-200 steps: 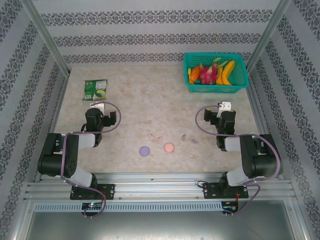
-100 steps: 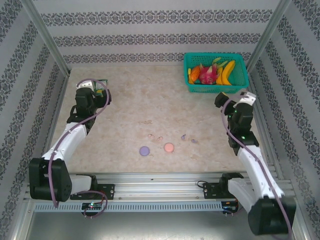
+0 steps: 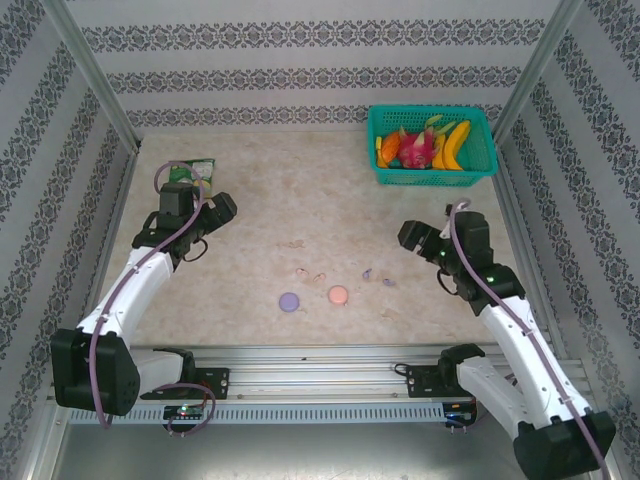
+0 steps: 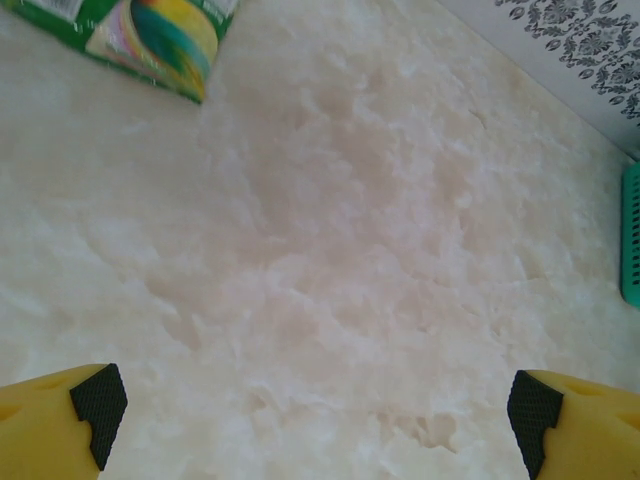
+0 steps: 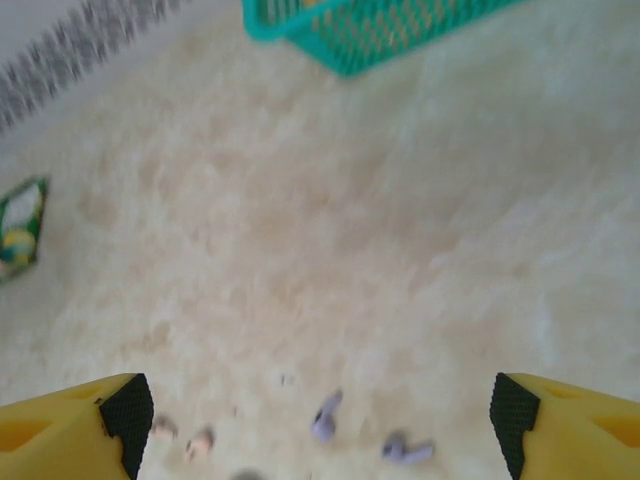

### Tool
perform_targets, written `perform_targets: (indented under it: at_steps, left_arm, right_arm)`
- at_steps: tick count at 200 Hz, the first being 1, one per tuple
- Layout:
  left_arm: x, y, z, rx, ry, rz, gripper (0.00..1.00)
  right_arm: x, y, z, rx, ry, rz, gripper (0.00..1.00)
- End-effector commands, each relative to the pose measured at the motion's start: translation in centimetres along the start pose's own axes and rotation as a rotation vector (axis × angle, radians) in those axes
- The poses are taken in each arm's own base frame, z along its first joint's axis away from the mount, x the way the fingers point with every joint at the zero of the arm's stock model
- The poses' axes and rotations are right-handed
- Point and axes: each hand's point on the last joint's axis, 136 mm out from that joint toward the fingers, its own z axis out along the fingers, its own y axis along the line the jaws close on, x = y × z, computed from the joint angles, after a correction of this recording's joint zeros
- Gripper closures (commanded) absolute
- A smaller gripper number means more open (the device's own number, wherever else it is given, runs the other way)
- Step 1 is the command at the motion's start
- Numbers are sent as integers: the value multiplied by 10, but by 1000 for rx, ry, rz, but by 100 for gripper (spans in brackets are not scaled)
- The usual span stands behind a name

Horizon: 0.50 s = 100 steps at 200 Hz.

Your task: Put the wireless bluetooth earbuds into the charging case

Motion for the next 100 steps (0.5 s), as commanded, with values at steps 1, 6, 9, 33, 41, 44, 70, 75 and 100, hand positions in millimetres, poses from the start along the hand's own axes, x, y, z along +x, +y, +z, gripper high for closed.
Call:
perform_targets:
  at_steps: [1,6,9,33,41,44,70,75,100]
  left_arm:
    - [29,3,5,5,108,-121,0]
    - [33,2,8,8,122,-132,0]
    - [35,3,9,8,129,-139,0]
    - [50,1,19,1,191,-166,0]
    - [54,0,22,2,212,-176,0]
    - [55,1,22,-1,220,-181,0]
    - [64,-7,26,10,268,-206,0]
    - [65,-8,26,12,274,-211,0]
    - [62,-19,22,37,284,-208,0]
  right_arm:
    - [32,-6,0,111,135,66,13]
    - [39,-2,3,116,159,69,14]
    - [43,0,5,120,173,72,15]
    - [76,21,23,165,264,19,17]
    - [86,29,29,179,290,-11,17]
    - [90,32,32,184,302,-25,17]
    - [122,53,54,247,422,-135,17]
    - [127,57,58,260,440,-157,17]
    - [145,63,74,343,501,-264,17]
